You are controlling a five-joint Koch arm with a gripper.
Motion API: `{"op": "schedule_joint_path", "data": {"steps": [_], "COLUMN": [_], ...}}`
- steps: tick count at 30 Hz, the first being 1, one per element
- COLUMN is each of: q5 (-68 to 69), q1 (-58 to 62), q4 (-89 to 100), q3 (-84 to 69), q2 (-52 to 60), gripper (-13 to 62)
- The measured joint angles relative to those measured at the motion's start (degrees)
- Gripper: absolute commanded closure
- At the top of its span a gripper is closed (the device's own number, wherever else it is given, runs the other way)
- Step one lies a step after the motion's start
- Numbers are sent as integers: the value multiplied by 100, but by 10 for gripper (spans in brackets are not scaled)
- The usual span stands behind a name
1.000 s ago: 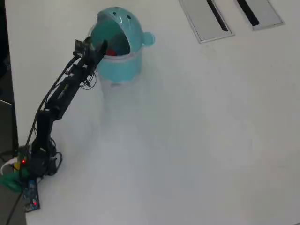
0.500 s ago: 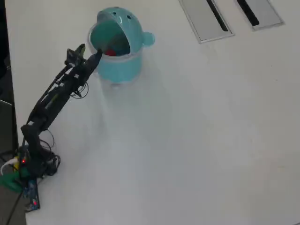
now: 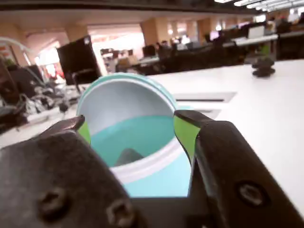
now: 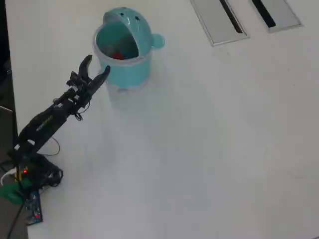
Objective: Grasp RGB lego blocks and put them in the bin one by one.
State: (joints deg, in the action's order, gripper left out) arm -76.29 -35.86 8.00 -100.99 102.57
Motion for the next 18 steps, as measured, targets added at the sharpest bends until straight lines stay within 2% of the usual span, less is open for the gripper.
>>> {"op": "schedule_joint_path", "data": {"steps": [18], "q5": [3208], "q1": [879], "q4": [624], "q3": [-3322], "q2": [2865], "gripper": [163]}}
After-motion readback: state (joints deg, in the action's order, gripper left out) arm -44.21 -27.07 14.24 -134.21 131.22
